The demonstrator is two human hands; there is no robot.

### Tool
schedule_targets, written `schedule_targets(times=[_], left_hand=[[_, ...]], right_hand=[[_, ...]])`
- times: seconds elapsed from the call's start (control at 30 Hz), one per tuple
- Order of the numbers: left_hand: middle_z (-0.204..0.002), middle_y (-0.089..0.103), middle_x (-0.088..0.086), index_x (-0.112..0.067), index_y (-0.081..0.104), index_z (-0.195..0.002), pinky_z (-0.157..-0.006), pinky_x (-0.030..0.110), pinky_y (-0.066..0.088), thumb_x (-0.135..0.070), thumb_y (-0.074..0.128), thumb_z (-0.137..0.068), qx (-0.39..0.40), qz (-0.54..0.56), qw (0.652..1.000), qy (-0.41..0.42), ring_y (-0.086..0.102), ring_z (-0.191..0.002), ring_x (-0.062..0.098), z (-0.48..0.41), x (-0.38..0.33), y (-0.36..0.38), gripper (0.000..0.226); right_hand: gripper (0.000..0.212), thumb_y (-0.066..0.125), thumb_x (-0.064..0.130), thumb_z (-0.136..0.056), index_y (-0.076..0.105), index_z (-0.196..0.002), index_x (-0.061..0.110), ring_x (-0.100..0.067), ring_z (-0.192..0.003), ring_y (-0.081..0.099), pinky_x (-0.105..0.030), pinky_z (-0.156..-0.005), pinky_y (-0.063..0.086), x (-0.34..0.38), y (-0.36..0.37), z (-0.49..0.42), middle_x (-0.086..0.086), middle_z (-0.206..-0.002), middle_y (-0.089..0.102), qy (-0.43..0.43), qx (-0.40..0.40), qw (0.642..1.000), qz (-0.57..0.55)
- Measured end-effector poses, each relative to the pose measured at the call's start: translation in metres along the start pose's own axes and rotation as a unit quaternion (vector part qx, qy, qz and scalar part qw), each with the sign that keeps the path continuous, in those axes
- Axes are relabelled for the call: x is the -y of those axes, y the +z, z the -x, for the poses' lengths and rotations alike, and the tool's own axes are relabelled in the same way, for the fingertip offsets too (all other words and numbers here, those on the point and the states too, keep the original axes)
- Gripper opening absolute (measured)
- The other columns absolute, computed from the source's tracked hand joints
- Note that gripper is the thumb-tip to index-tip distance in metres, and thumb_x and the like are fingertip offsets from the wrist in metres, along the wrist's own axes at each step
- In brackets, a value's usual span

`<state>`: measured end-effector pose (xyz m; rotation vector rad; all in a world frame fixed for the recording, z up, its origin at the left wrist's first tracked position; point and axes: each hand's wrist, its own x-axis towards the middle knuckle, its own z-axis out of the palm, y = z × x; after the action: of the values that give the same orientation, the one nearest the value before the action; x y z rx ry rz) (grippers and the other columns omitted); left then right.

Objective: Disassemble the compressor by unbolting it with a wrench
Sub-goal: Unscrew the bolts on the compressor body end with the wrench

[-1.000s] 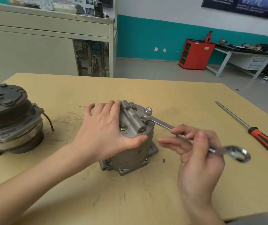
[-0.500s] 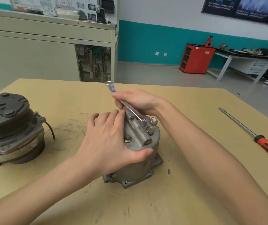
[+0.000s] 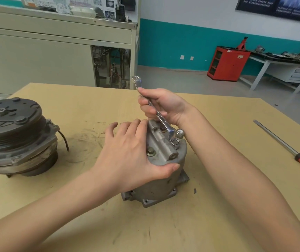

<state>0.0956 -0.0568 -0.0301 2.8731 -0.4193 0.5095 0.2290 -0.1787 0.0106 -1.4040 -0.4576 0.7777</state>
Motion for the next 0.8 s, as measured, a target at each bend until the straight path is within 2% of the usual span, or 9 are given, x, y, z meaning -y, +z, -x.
schedule_targets(times=[0.27, 0.37, 0.43, 0.53, 0.6, 0.7, 0.8], left_hand=[[-0.128, 0.053, -0.007, -0.018, 0.044, -0.133, -0.110, 0.043, 0.024, -0.093, 0.013, -0.053, 0.003, -0.001, 1.000, 0.002, 0.045, -0.121, 0.016, 0.001, 0.001, 0.000, 0.113], [-0.133, 0.052, -0.006, -0.017, 0.042, -0.136, -0.111, 0.045, 0.022, -0.094, 0.011, -0.053, 0.008, 0.001, 1.000, 0.002, 0.045, -0.124, 0.017, 0.001, 0.003, 0.001, 0.117], [-0.133, 0.052, -0.004, -0.016, 0.043, -0.136, -0.111, 0.045, 0.023, -0.095, 0.012, -0.055, 0.003, 0.002, 1.000, 0.004, 0.046, -0.123, 0.018, 0.001, 0.004, 0.002, 0.117], [-0.132, 0.053, -0.003, -0.015, 0.044, -0.136, -0.111, 0.047, 0.024, -0.095, 0.014, -0.056, -0.005, 0.010, 1.000, 0.006, 0.047, -0.123, 0.019, 0.000, 0.004, 0.004, 0.117], [-0.133, 0.052, -0.003, -0.015, 0.042, -0.138, -0.111, 0.047, 0.023, -0.095, 0.013, -0.056, -0.003, 0.008, 1.000, 0.006, 0.046, -0.123, 0.019, 0.000, 0.004, 0.004, 0.118], [-0.134, 0.052, -0.003, -0.015, 0.041, -0.138, -0.112, 0.046, 0.023, -0.095, 0.012, -0.055, -0.001, 0.005, 1.000, 0.001, 0.045, -0.124, 0.019, 0.001, 0.003, 0.004, 0.119], [-0.136, 0.050, -0.004, -0.015, 0.039, -0.139, -0.112, 0.046, 0.022, -0.094, 0.010, -0.054, 0.005, -0.003, 1.000, -0.002, 0.044, -0.126, 0.018, 0.001, 0.001, 0.002, 0.120]], right_hand=[[0.040, 0.029, 0.029, -0.104, 0.040, -0.069, 0.011, -0.002, -0.024, 0.027, -0.014, -0.030, 0.016, 0.013, 0.010, 0.008, 0.004, -0.040, 0.043, 0.032, -0.009, 0.999, 0.025], [0.037, 0.039, 0.028, -0.102, 0.048, -0.071, 0.011, -0.004, -0.029, 0.033, -0.013, -0.031, 0.026, 0.025, 0.014, 0.030, 0.002, -0.046, 0.051, -0.025, -0.104, 0.993, 0.040], [0.031, 0.043, 0.023, -0.101, 0.053, -0.074, 0.009, -0.008, -0.036, 0.045, -0.014, -0.037, 0.037, 0.029, 0.014, 0.057, -0.003, -0.054, 0.060, -0.093, -0.189, 0.977, 0.014], [0.024, 0.042, 0.014, -0.100, 0.058, -0.086, 0.004, -0.020, -0.064, 0.070, -0.020, -0.055, 0.053, 0.018, 0.016, 0.105, -0.012, -0.073, 0.071, -0.195, -0.261, 0.944, -0.046], [0.023, 0.042, 0.013, -0.101, 0.059, -0.091, 0.002, -0.028, -0.080, 0.072, -0.022, -0.066, 0.056, -0.003, 0.025, 0.129, -0.014, -0.084, 0.073, -0.272, -0.338, 0.901, -0.027], [0.021, 0.045, 0.016, -0.099, 0.062, -0.089, 0.010, -0.028, -0.080, 0.072, -0.026, -0.070, 0.057, -0.043, 0.050, 0.146, -0.010, -0.089, 0.073, -0.377, -0.432, 0.817, 0.060], [0.014, 0.048, 0.015, -0.099, 0.060, -0.094, 0.010, -0.025, -0.081, 0.073, -0.029, -0.072, 0.058, -0.074, 0.069, 0.153, -0.005, -0.094, 0.072, -0.451, -0.429, 0.771, 0.134]])
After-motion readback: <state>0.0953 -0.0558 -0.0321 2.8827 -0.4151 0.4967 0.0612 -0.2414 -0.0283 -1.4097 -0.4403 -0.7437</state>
